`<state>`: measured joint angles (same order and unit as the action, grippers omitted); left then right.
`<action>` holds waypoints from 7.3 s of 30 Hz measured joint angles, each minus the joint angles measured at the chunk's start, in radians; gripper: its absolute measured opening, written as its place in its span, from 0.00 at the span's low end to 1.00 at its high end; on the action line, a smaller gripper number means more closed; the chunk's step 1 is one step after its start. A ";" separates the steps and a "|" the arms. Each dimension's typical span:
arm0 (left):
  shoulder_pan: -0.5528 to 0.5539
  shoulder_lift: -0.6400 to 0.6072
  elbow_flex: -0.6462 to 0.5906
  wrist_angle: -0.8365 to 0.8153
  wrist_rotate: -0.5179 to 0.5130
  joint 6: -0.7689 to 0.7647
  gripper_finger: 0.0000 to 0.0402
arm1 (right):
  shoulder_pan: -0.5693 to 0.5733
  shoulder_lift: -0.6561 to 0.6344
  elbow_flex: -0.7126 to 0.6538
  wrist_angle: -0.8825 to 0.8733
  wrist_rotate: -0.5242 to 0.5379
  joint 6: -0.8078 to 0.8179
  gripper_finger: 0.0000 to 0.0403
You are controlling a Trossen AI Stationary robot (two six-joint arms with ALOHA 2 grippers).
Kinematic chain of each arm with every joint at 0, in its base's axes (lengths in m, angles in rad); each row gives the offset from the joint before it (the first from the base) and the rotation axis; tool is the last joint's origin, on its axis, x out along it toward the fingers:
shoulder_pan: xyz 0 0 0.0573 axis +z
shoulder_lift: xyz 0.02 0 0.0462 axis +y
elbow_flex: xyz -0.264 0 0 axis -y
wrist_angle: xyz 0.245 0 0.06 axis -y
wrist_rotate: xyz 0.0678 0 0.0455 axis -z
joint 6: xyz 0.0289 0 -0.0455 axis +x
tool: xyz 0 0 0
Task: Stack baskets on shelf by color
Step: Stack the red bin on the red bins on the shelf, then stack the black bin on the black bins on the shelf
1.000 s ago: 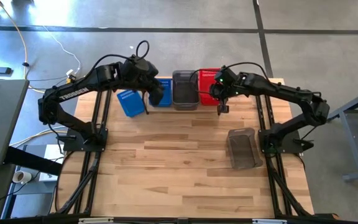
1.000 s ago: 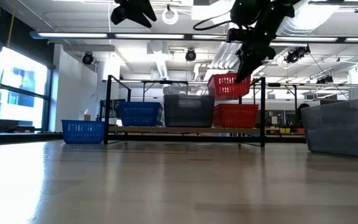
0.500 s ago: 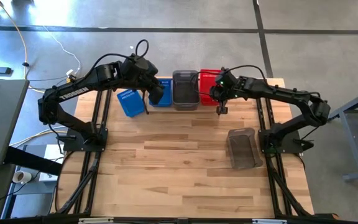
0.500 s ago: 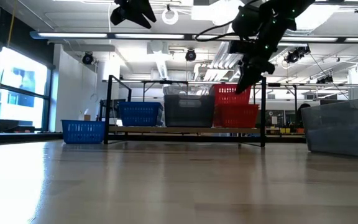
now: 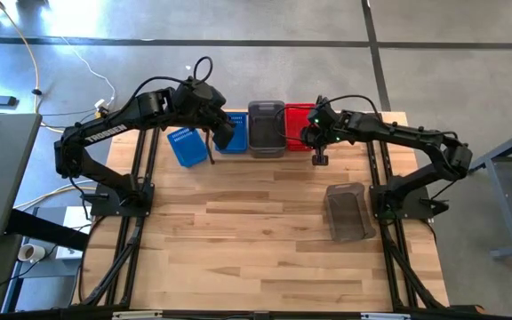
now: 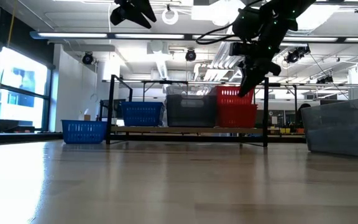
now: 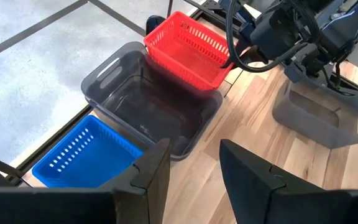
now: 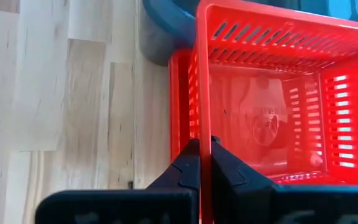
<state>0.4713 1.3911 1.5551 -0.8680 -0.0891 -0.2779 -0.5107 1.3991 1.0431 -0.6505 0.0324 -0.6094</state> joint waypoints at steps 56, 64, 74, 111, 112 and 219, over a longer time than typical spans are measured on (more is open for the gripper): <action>0.000 0.000 0.000 0.000 -0.008 -0.006 0.32 | 0.003 -0.025 0.002 -0.049 0.068 0.002 0.22; 0.000 0.000 0.000 -0.011 -0.008 -0.006 0.32 | 0.007 -0.078 0.002 -0.049 0.067 0.059 0.22; -0.008 0.000 -0.022 -0.238 -0.008 0.025 0.32 | 0.065 -0.145 0.003 -0.048 0.072 0.264 0.22; -0.168 -0.214 -0.354 -0.280 -0.011 -0.052 0.32 | 0.714 -0.230 0.003 -0.447 -0.151 1.289 0.22; -0.174 -0.214 -0.354 -0.280 -0.011 -0.052 0.32 | 0.736 -0.230 0.003 -0.453 -0.153 1.300 0.22; -0.329 -0.213 -0.354 -0.159 -0.082 -0.274 0.32 | 0.740 0.237 0.655 -0.419 0.326 0.750 0.00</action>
<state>0.1419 1.1782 1.2007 -1.0272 -0.1711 -0.5519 0.2296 1.6356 1.6980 -1.0693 0.3586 0.1404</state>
